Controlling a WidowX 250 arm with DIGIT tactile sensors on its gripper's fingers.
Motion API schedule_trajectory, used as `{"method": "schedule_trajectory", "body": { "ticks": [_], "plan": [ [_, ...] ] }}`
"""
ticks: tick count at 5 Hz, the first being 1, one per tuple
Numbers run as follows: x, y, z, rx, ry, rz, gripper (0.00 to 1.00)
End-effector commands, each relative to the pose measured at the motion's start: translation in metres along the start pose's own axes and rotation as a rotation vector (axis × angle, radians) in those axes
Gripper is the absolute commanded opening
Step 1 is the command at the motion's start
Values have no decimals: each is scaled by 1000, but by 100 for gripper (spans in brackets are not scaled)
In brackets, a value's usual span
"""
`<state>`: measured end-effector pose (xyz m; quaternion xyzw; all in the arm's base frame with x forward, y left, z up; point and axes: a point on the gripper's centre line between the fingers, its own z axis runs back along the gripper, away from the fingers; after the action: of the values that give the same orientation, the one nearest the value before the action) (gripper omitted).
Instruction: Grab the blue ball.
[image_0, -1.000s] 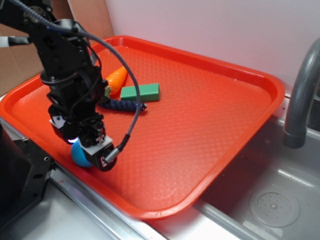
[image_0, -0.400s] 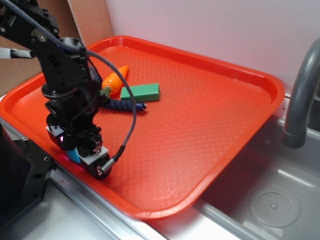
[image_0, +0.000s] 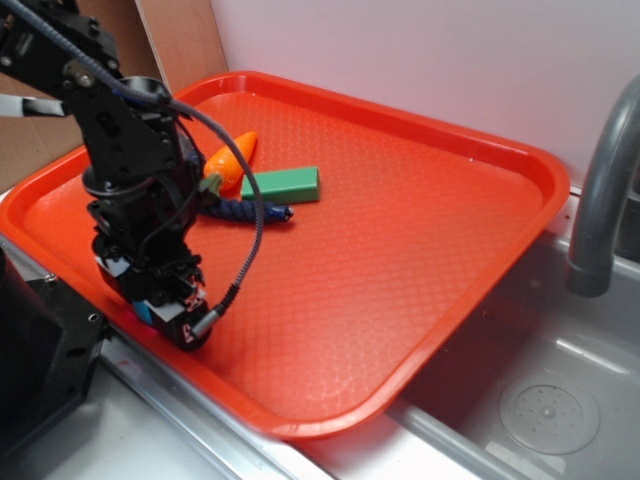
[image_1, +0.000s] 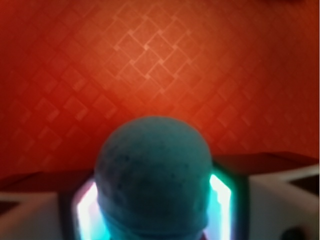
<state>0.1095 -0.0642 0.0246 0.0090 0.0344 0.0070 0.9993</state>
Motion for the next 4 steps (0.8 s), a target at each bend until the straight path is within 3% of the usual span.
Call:
{"method": "schedule_trajectory", "body": {
  "ticks": [1, 2, 3, 4],
  "plan": [
    [12, 16, 77, -7, -140, -43, 0],
    [18, 33, 126, -55, -91, -28, 0],
    [15, 42, 176, -76, -144, 9, 0],
    [24, 42, 220, 21, -69, 95, 0]
  ]
}}
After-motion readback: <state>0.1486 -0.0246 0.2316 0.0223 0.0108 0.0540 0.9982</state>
